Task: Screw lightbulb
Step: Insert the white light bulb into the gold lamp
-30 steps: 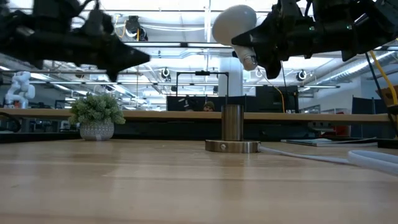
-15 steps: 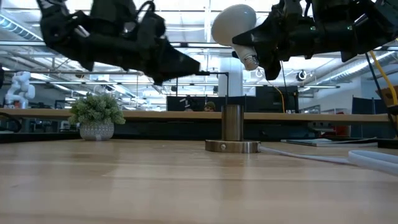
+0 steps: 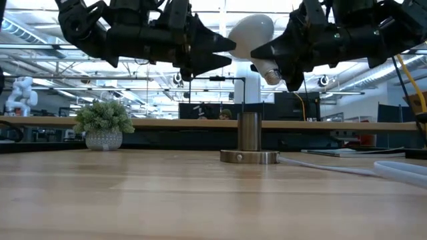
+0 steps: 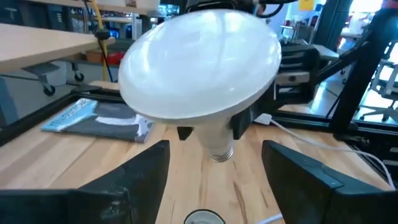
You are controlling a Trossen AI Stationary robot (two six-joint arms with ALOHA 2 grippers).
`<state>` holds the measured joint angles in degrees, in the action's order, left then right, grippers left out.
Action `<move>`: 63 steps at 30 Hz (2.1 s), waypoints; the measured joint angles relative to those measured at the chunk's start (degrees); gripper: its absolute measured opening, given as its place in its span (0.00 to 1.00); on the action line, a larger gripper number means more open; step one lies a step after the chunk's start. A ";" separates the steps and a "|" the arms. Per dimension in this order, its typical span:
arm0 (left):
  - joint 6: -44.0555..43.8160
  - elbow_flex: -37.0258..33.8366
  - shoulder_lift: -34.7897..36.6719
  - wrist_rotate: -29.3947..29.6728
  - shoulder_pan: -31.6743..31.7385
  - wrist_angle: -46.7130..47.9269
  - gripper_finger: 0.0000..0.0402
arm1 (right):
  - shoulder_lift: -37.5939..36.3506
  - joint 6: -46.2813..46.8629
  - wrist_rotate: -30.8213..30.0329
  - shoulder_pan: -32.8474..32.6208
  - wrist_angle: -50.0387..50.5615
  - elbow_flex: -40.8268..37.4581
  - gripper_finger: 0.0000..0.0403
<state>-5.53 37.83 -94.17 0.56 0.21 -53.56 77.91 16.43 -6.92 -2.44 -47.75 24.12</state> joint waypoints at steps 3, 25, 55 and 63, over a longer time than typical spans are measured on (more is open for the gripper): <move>-0.08 -0.01 -0.01 0.03 0.20 0.28 0.65 | 0.00 -1.65 1.00 -0.47 -0.03 0.00 0.40; -0.22 -0.06 0.00 0.06 0.18 0.30 0.65 | 0.02 -6.80 0.44 -1.31 7.78 3.89 0.46; 1.78 -0.10 0.00 0.24 0.91 5.94 0.64 | 0.02 -5.71 0.48 -1.29 19.28 6.86 0.54; 1.62 -0.10 0.02 -1.57 2.40 5.92 0.64 | 0.02 -3.62 0.49 -1.42 19.41 6.86 0.54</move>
<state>-3.90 37.74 -94.15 -1.01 2.61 -47.64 77.93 12.81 -6.43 -3.86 -28.34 30.98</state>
